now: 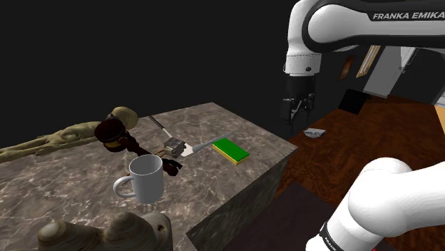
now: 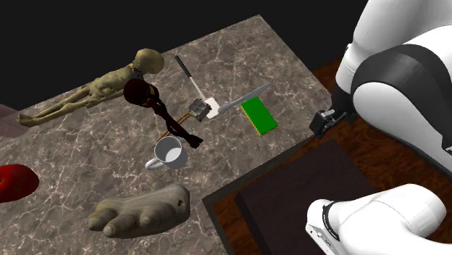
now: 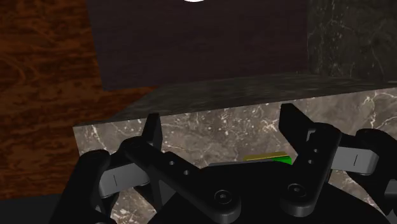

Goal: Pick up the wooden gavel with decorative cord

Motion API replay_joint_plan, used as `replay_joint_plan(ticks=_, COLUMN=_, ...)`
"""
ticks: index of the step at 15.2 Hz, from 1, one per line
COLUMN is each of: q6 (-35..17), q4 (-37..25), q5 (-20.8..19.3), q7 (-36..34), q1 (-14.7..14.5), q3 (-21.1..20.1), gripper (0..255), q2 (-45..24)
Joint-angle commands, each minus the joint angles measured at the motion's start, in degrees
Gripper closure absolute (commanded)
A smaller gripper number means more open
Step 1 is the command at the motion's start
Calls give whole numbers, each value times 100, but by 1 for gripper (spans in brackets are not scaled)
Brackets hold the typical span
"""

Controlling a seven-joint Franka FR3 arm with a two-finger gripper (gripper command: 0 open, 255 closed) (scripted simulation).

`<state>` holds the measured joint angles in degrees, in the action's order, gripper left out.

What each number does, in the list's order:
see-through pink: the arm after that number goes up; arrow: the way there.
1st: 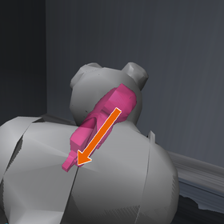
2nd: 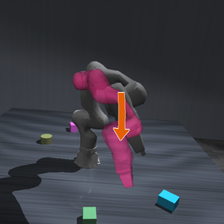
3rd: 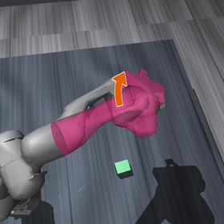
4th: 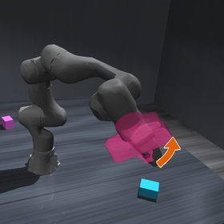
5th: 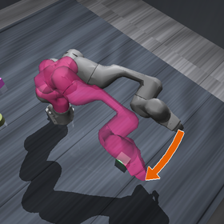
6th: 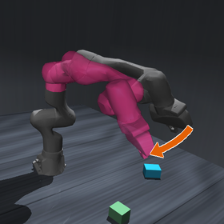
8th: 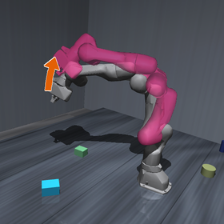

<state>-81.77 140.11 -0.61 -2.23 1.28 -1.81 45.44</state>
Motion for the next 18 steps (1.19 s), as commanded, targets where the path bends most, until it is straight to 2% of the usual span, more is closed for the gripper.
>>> replay_joint_plan(ticks=1, q6=0, q4=0, q5=0, q7=0, q1=0, q3=0, gripper=0, q2=0)
replay_joint_plan(ticks=10, q6=-1318, q4=-313, q5=540, q7=-722, q1=-331, q3=-796, gripper=0, q2=-1214)
replay_joint_plan(ticks=18, q6=-2300, q4=-1042, q5=594, q7=-1381, q1=-500, q3=-1463, gripper=0, q2=-2546)
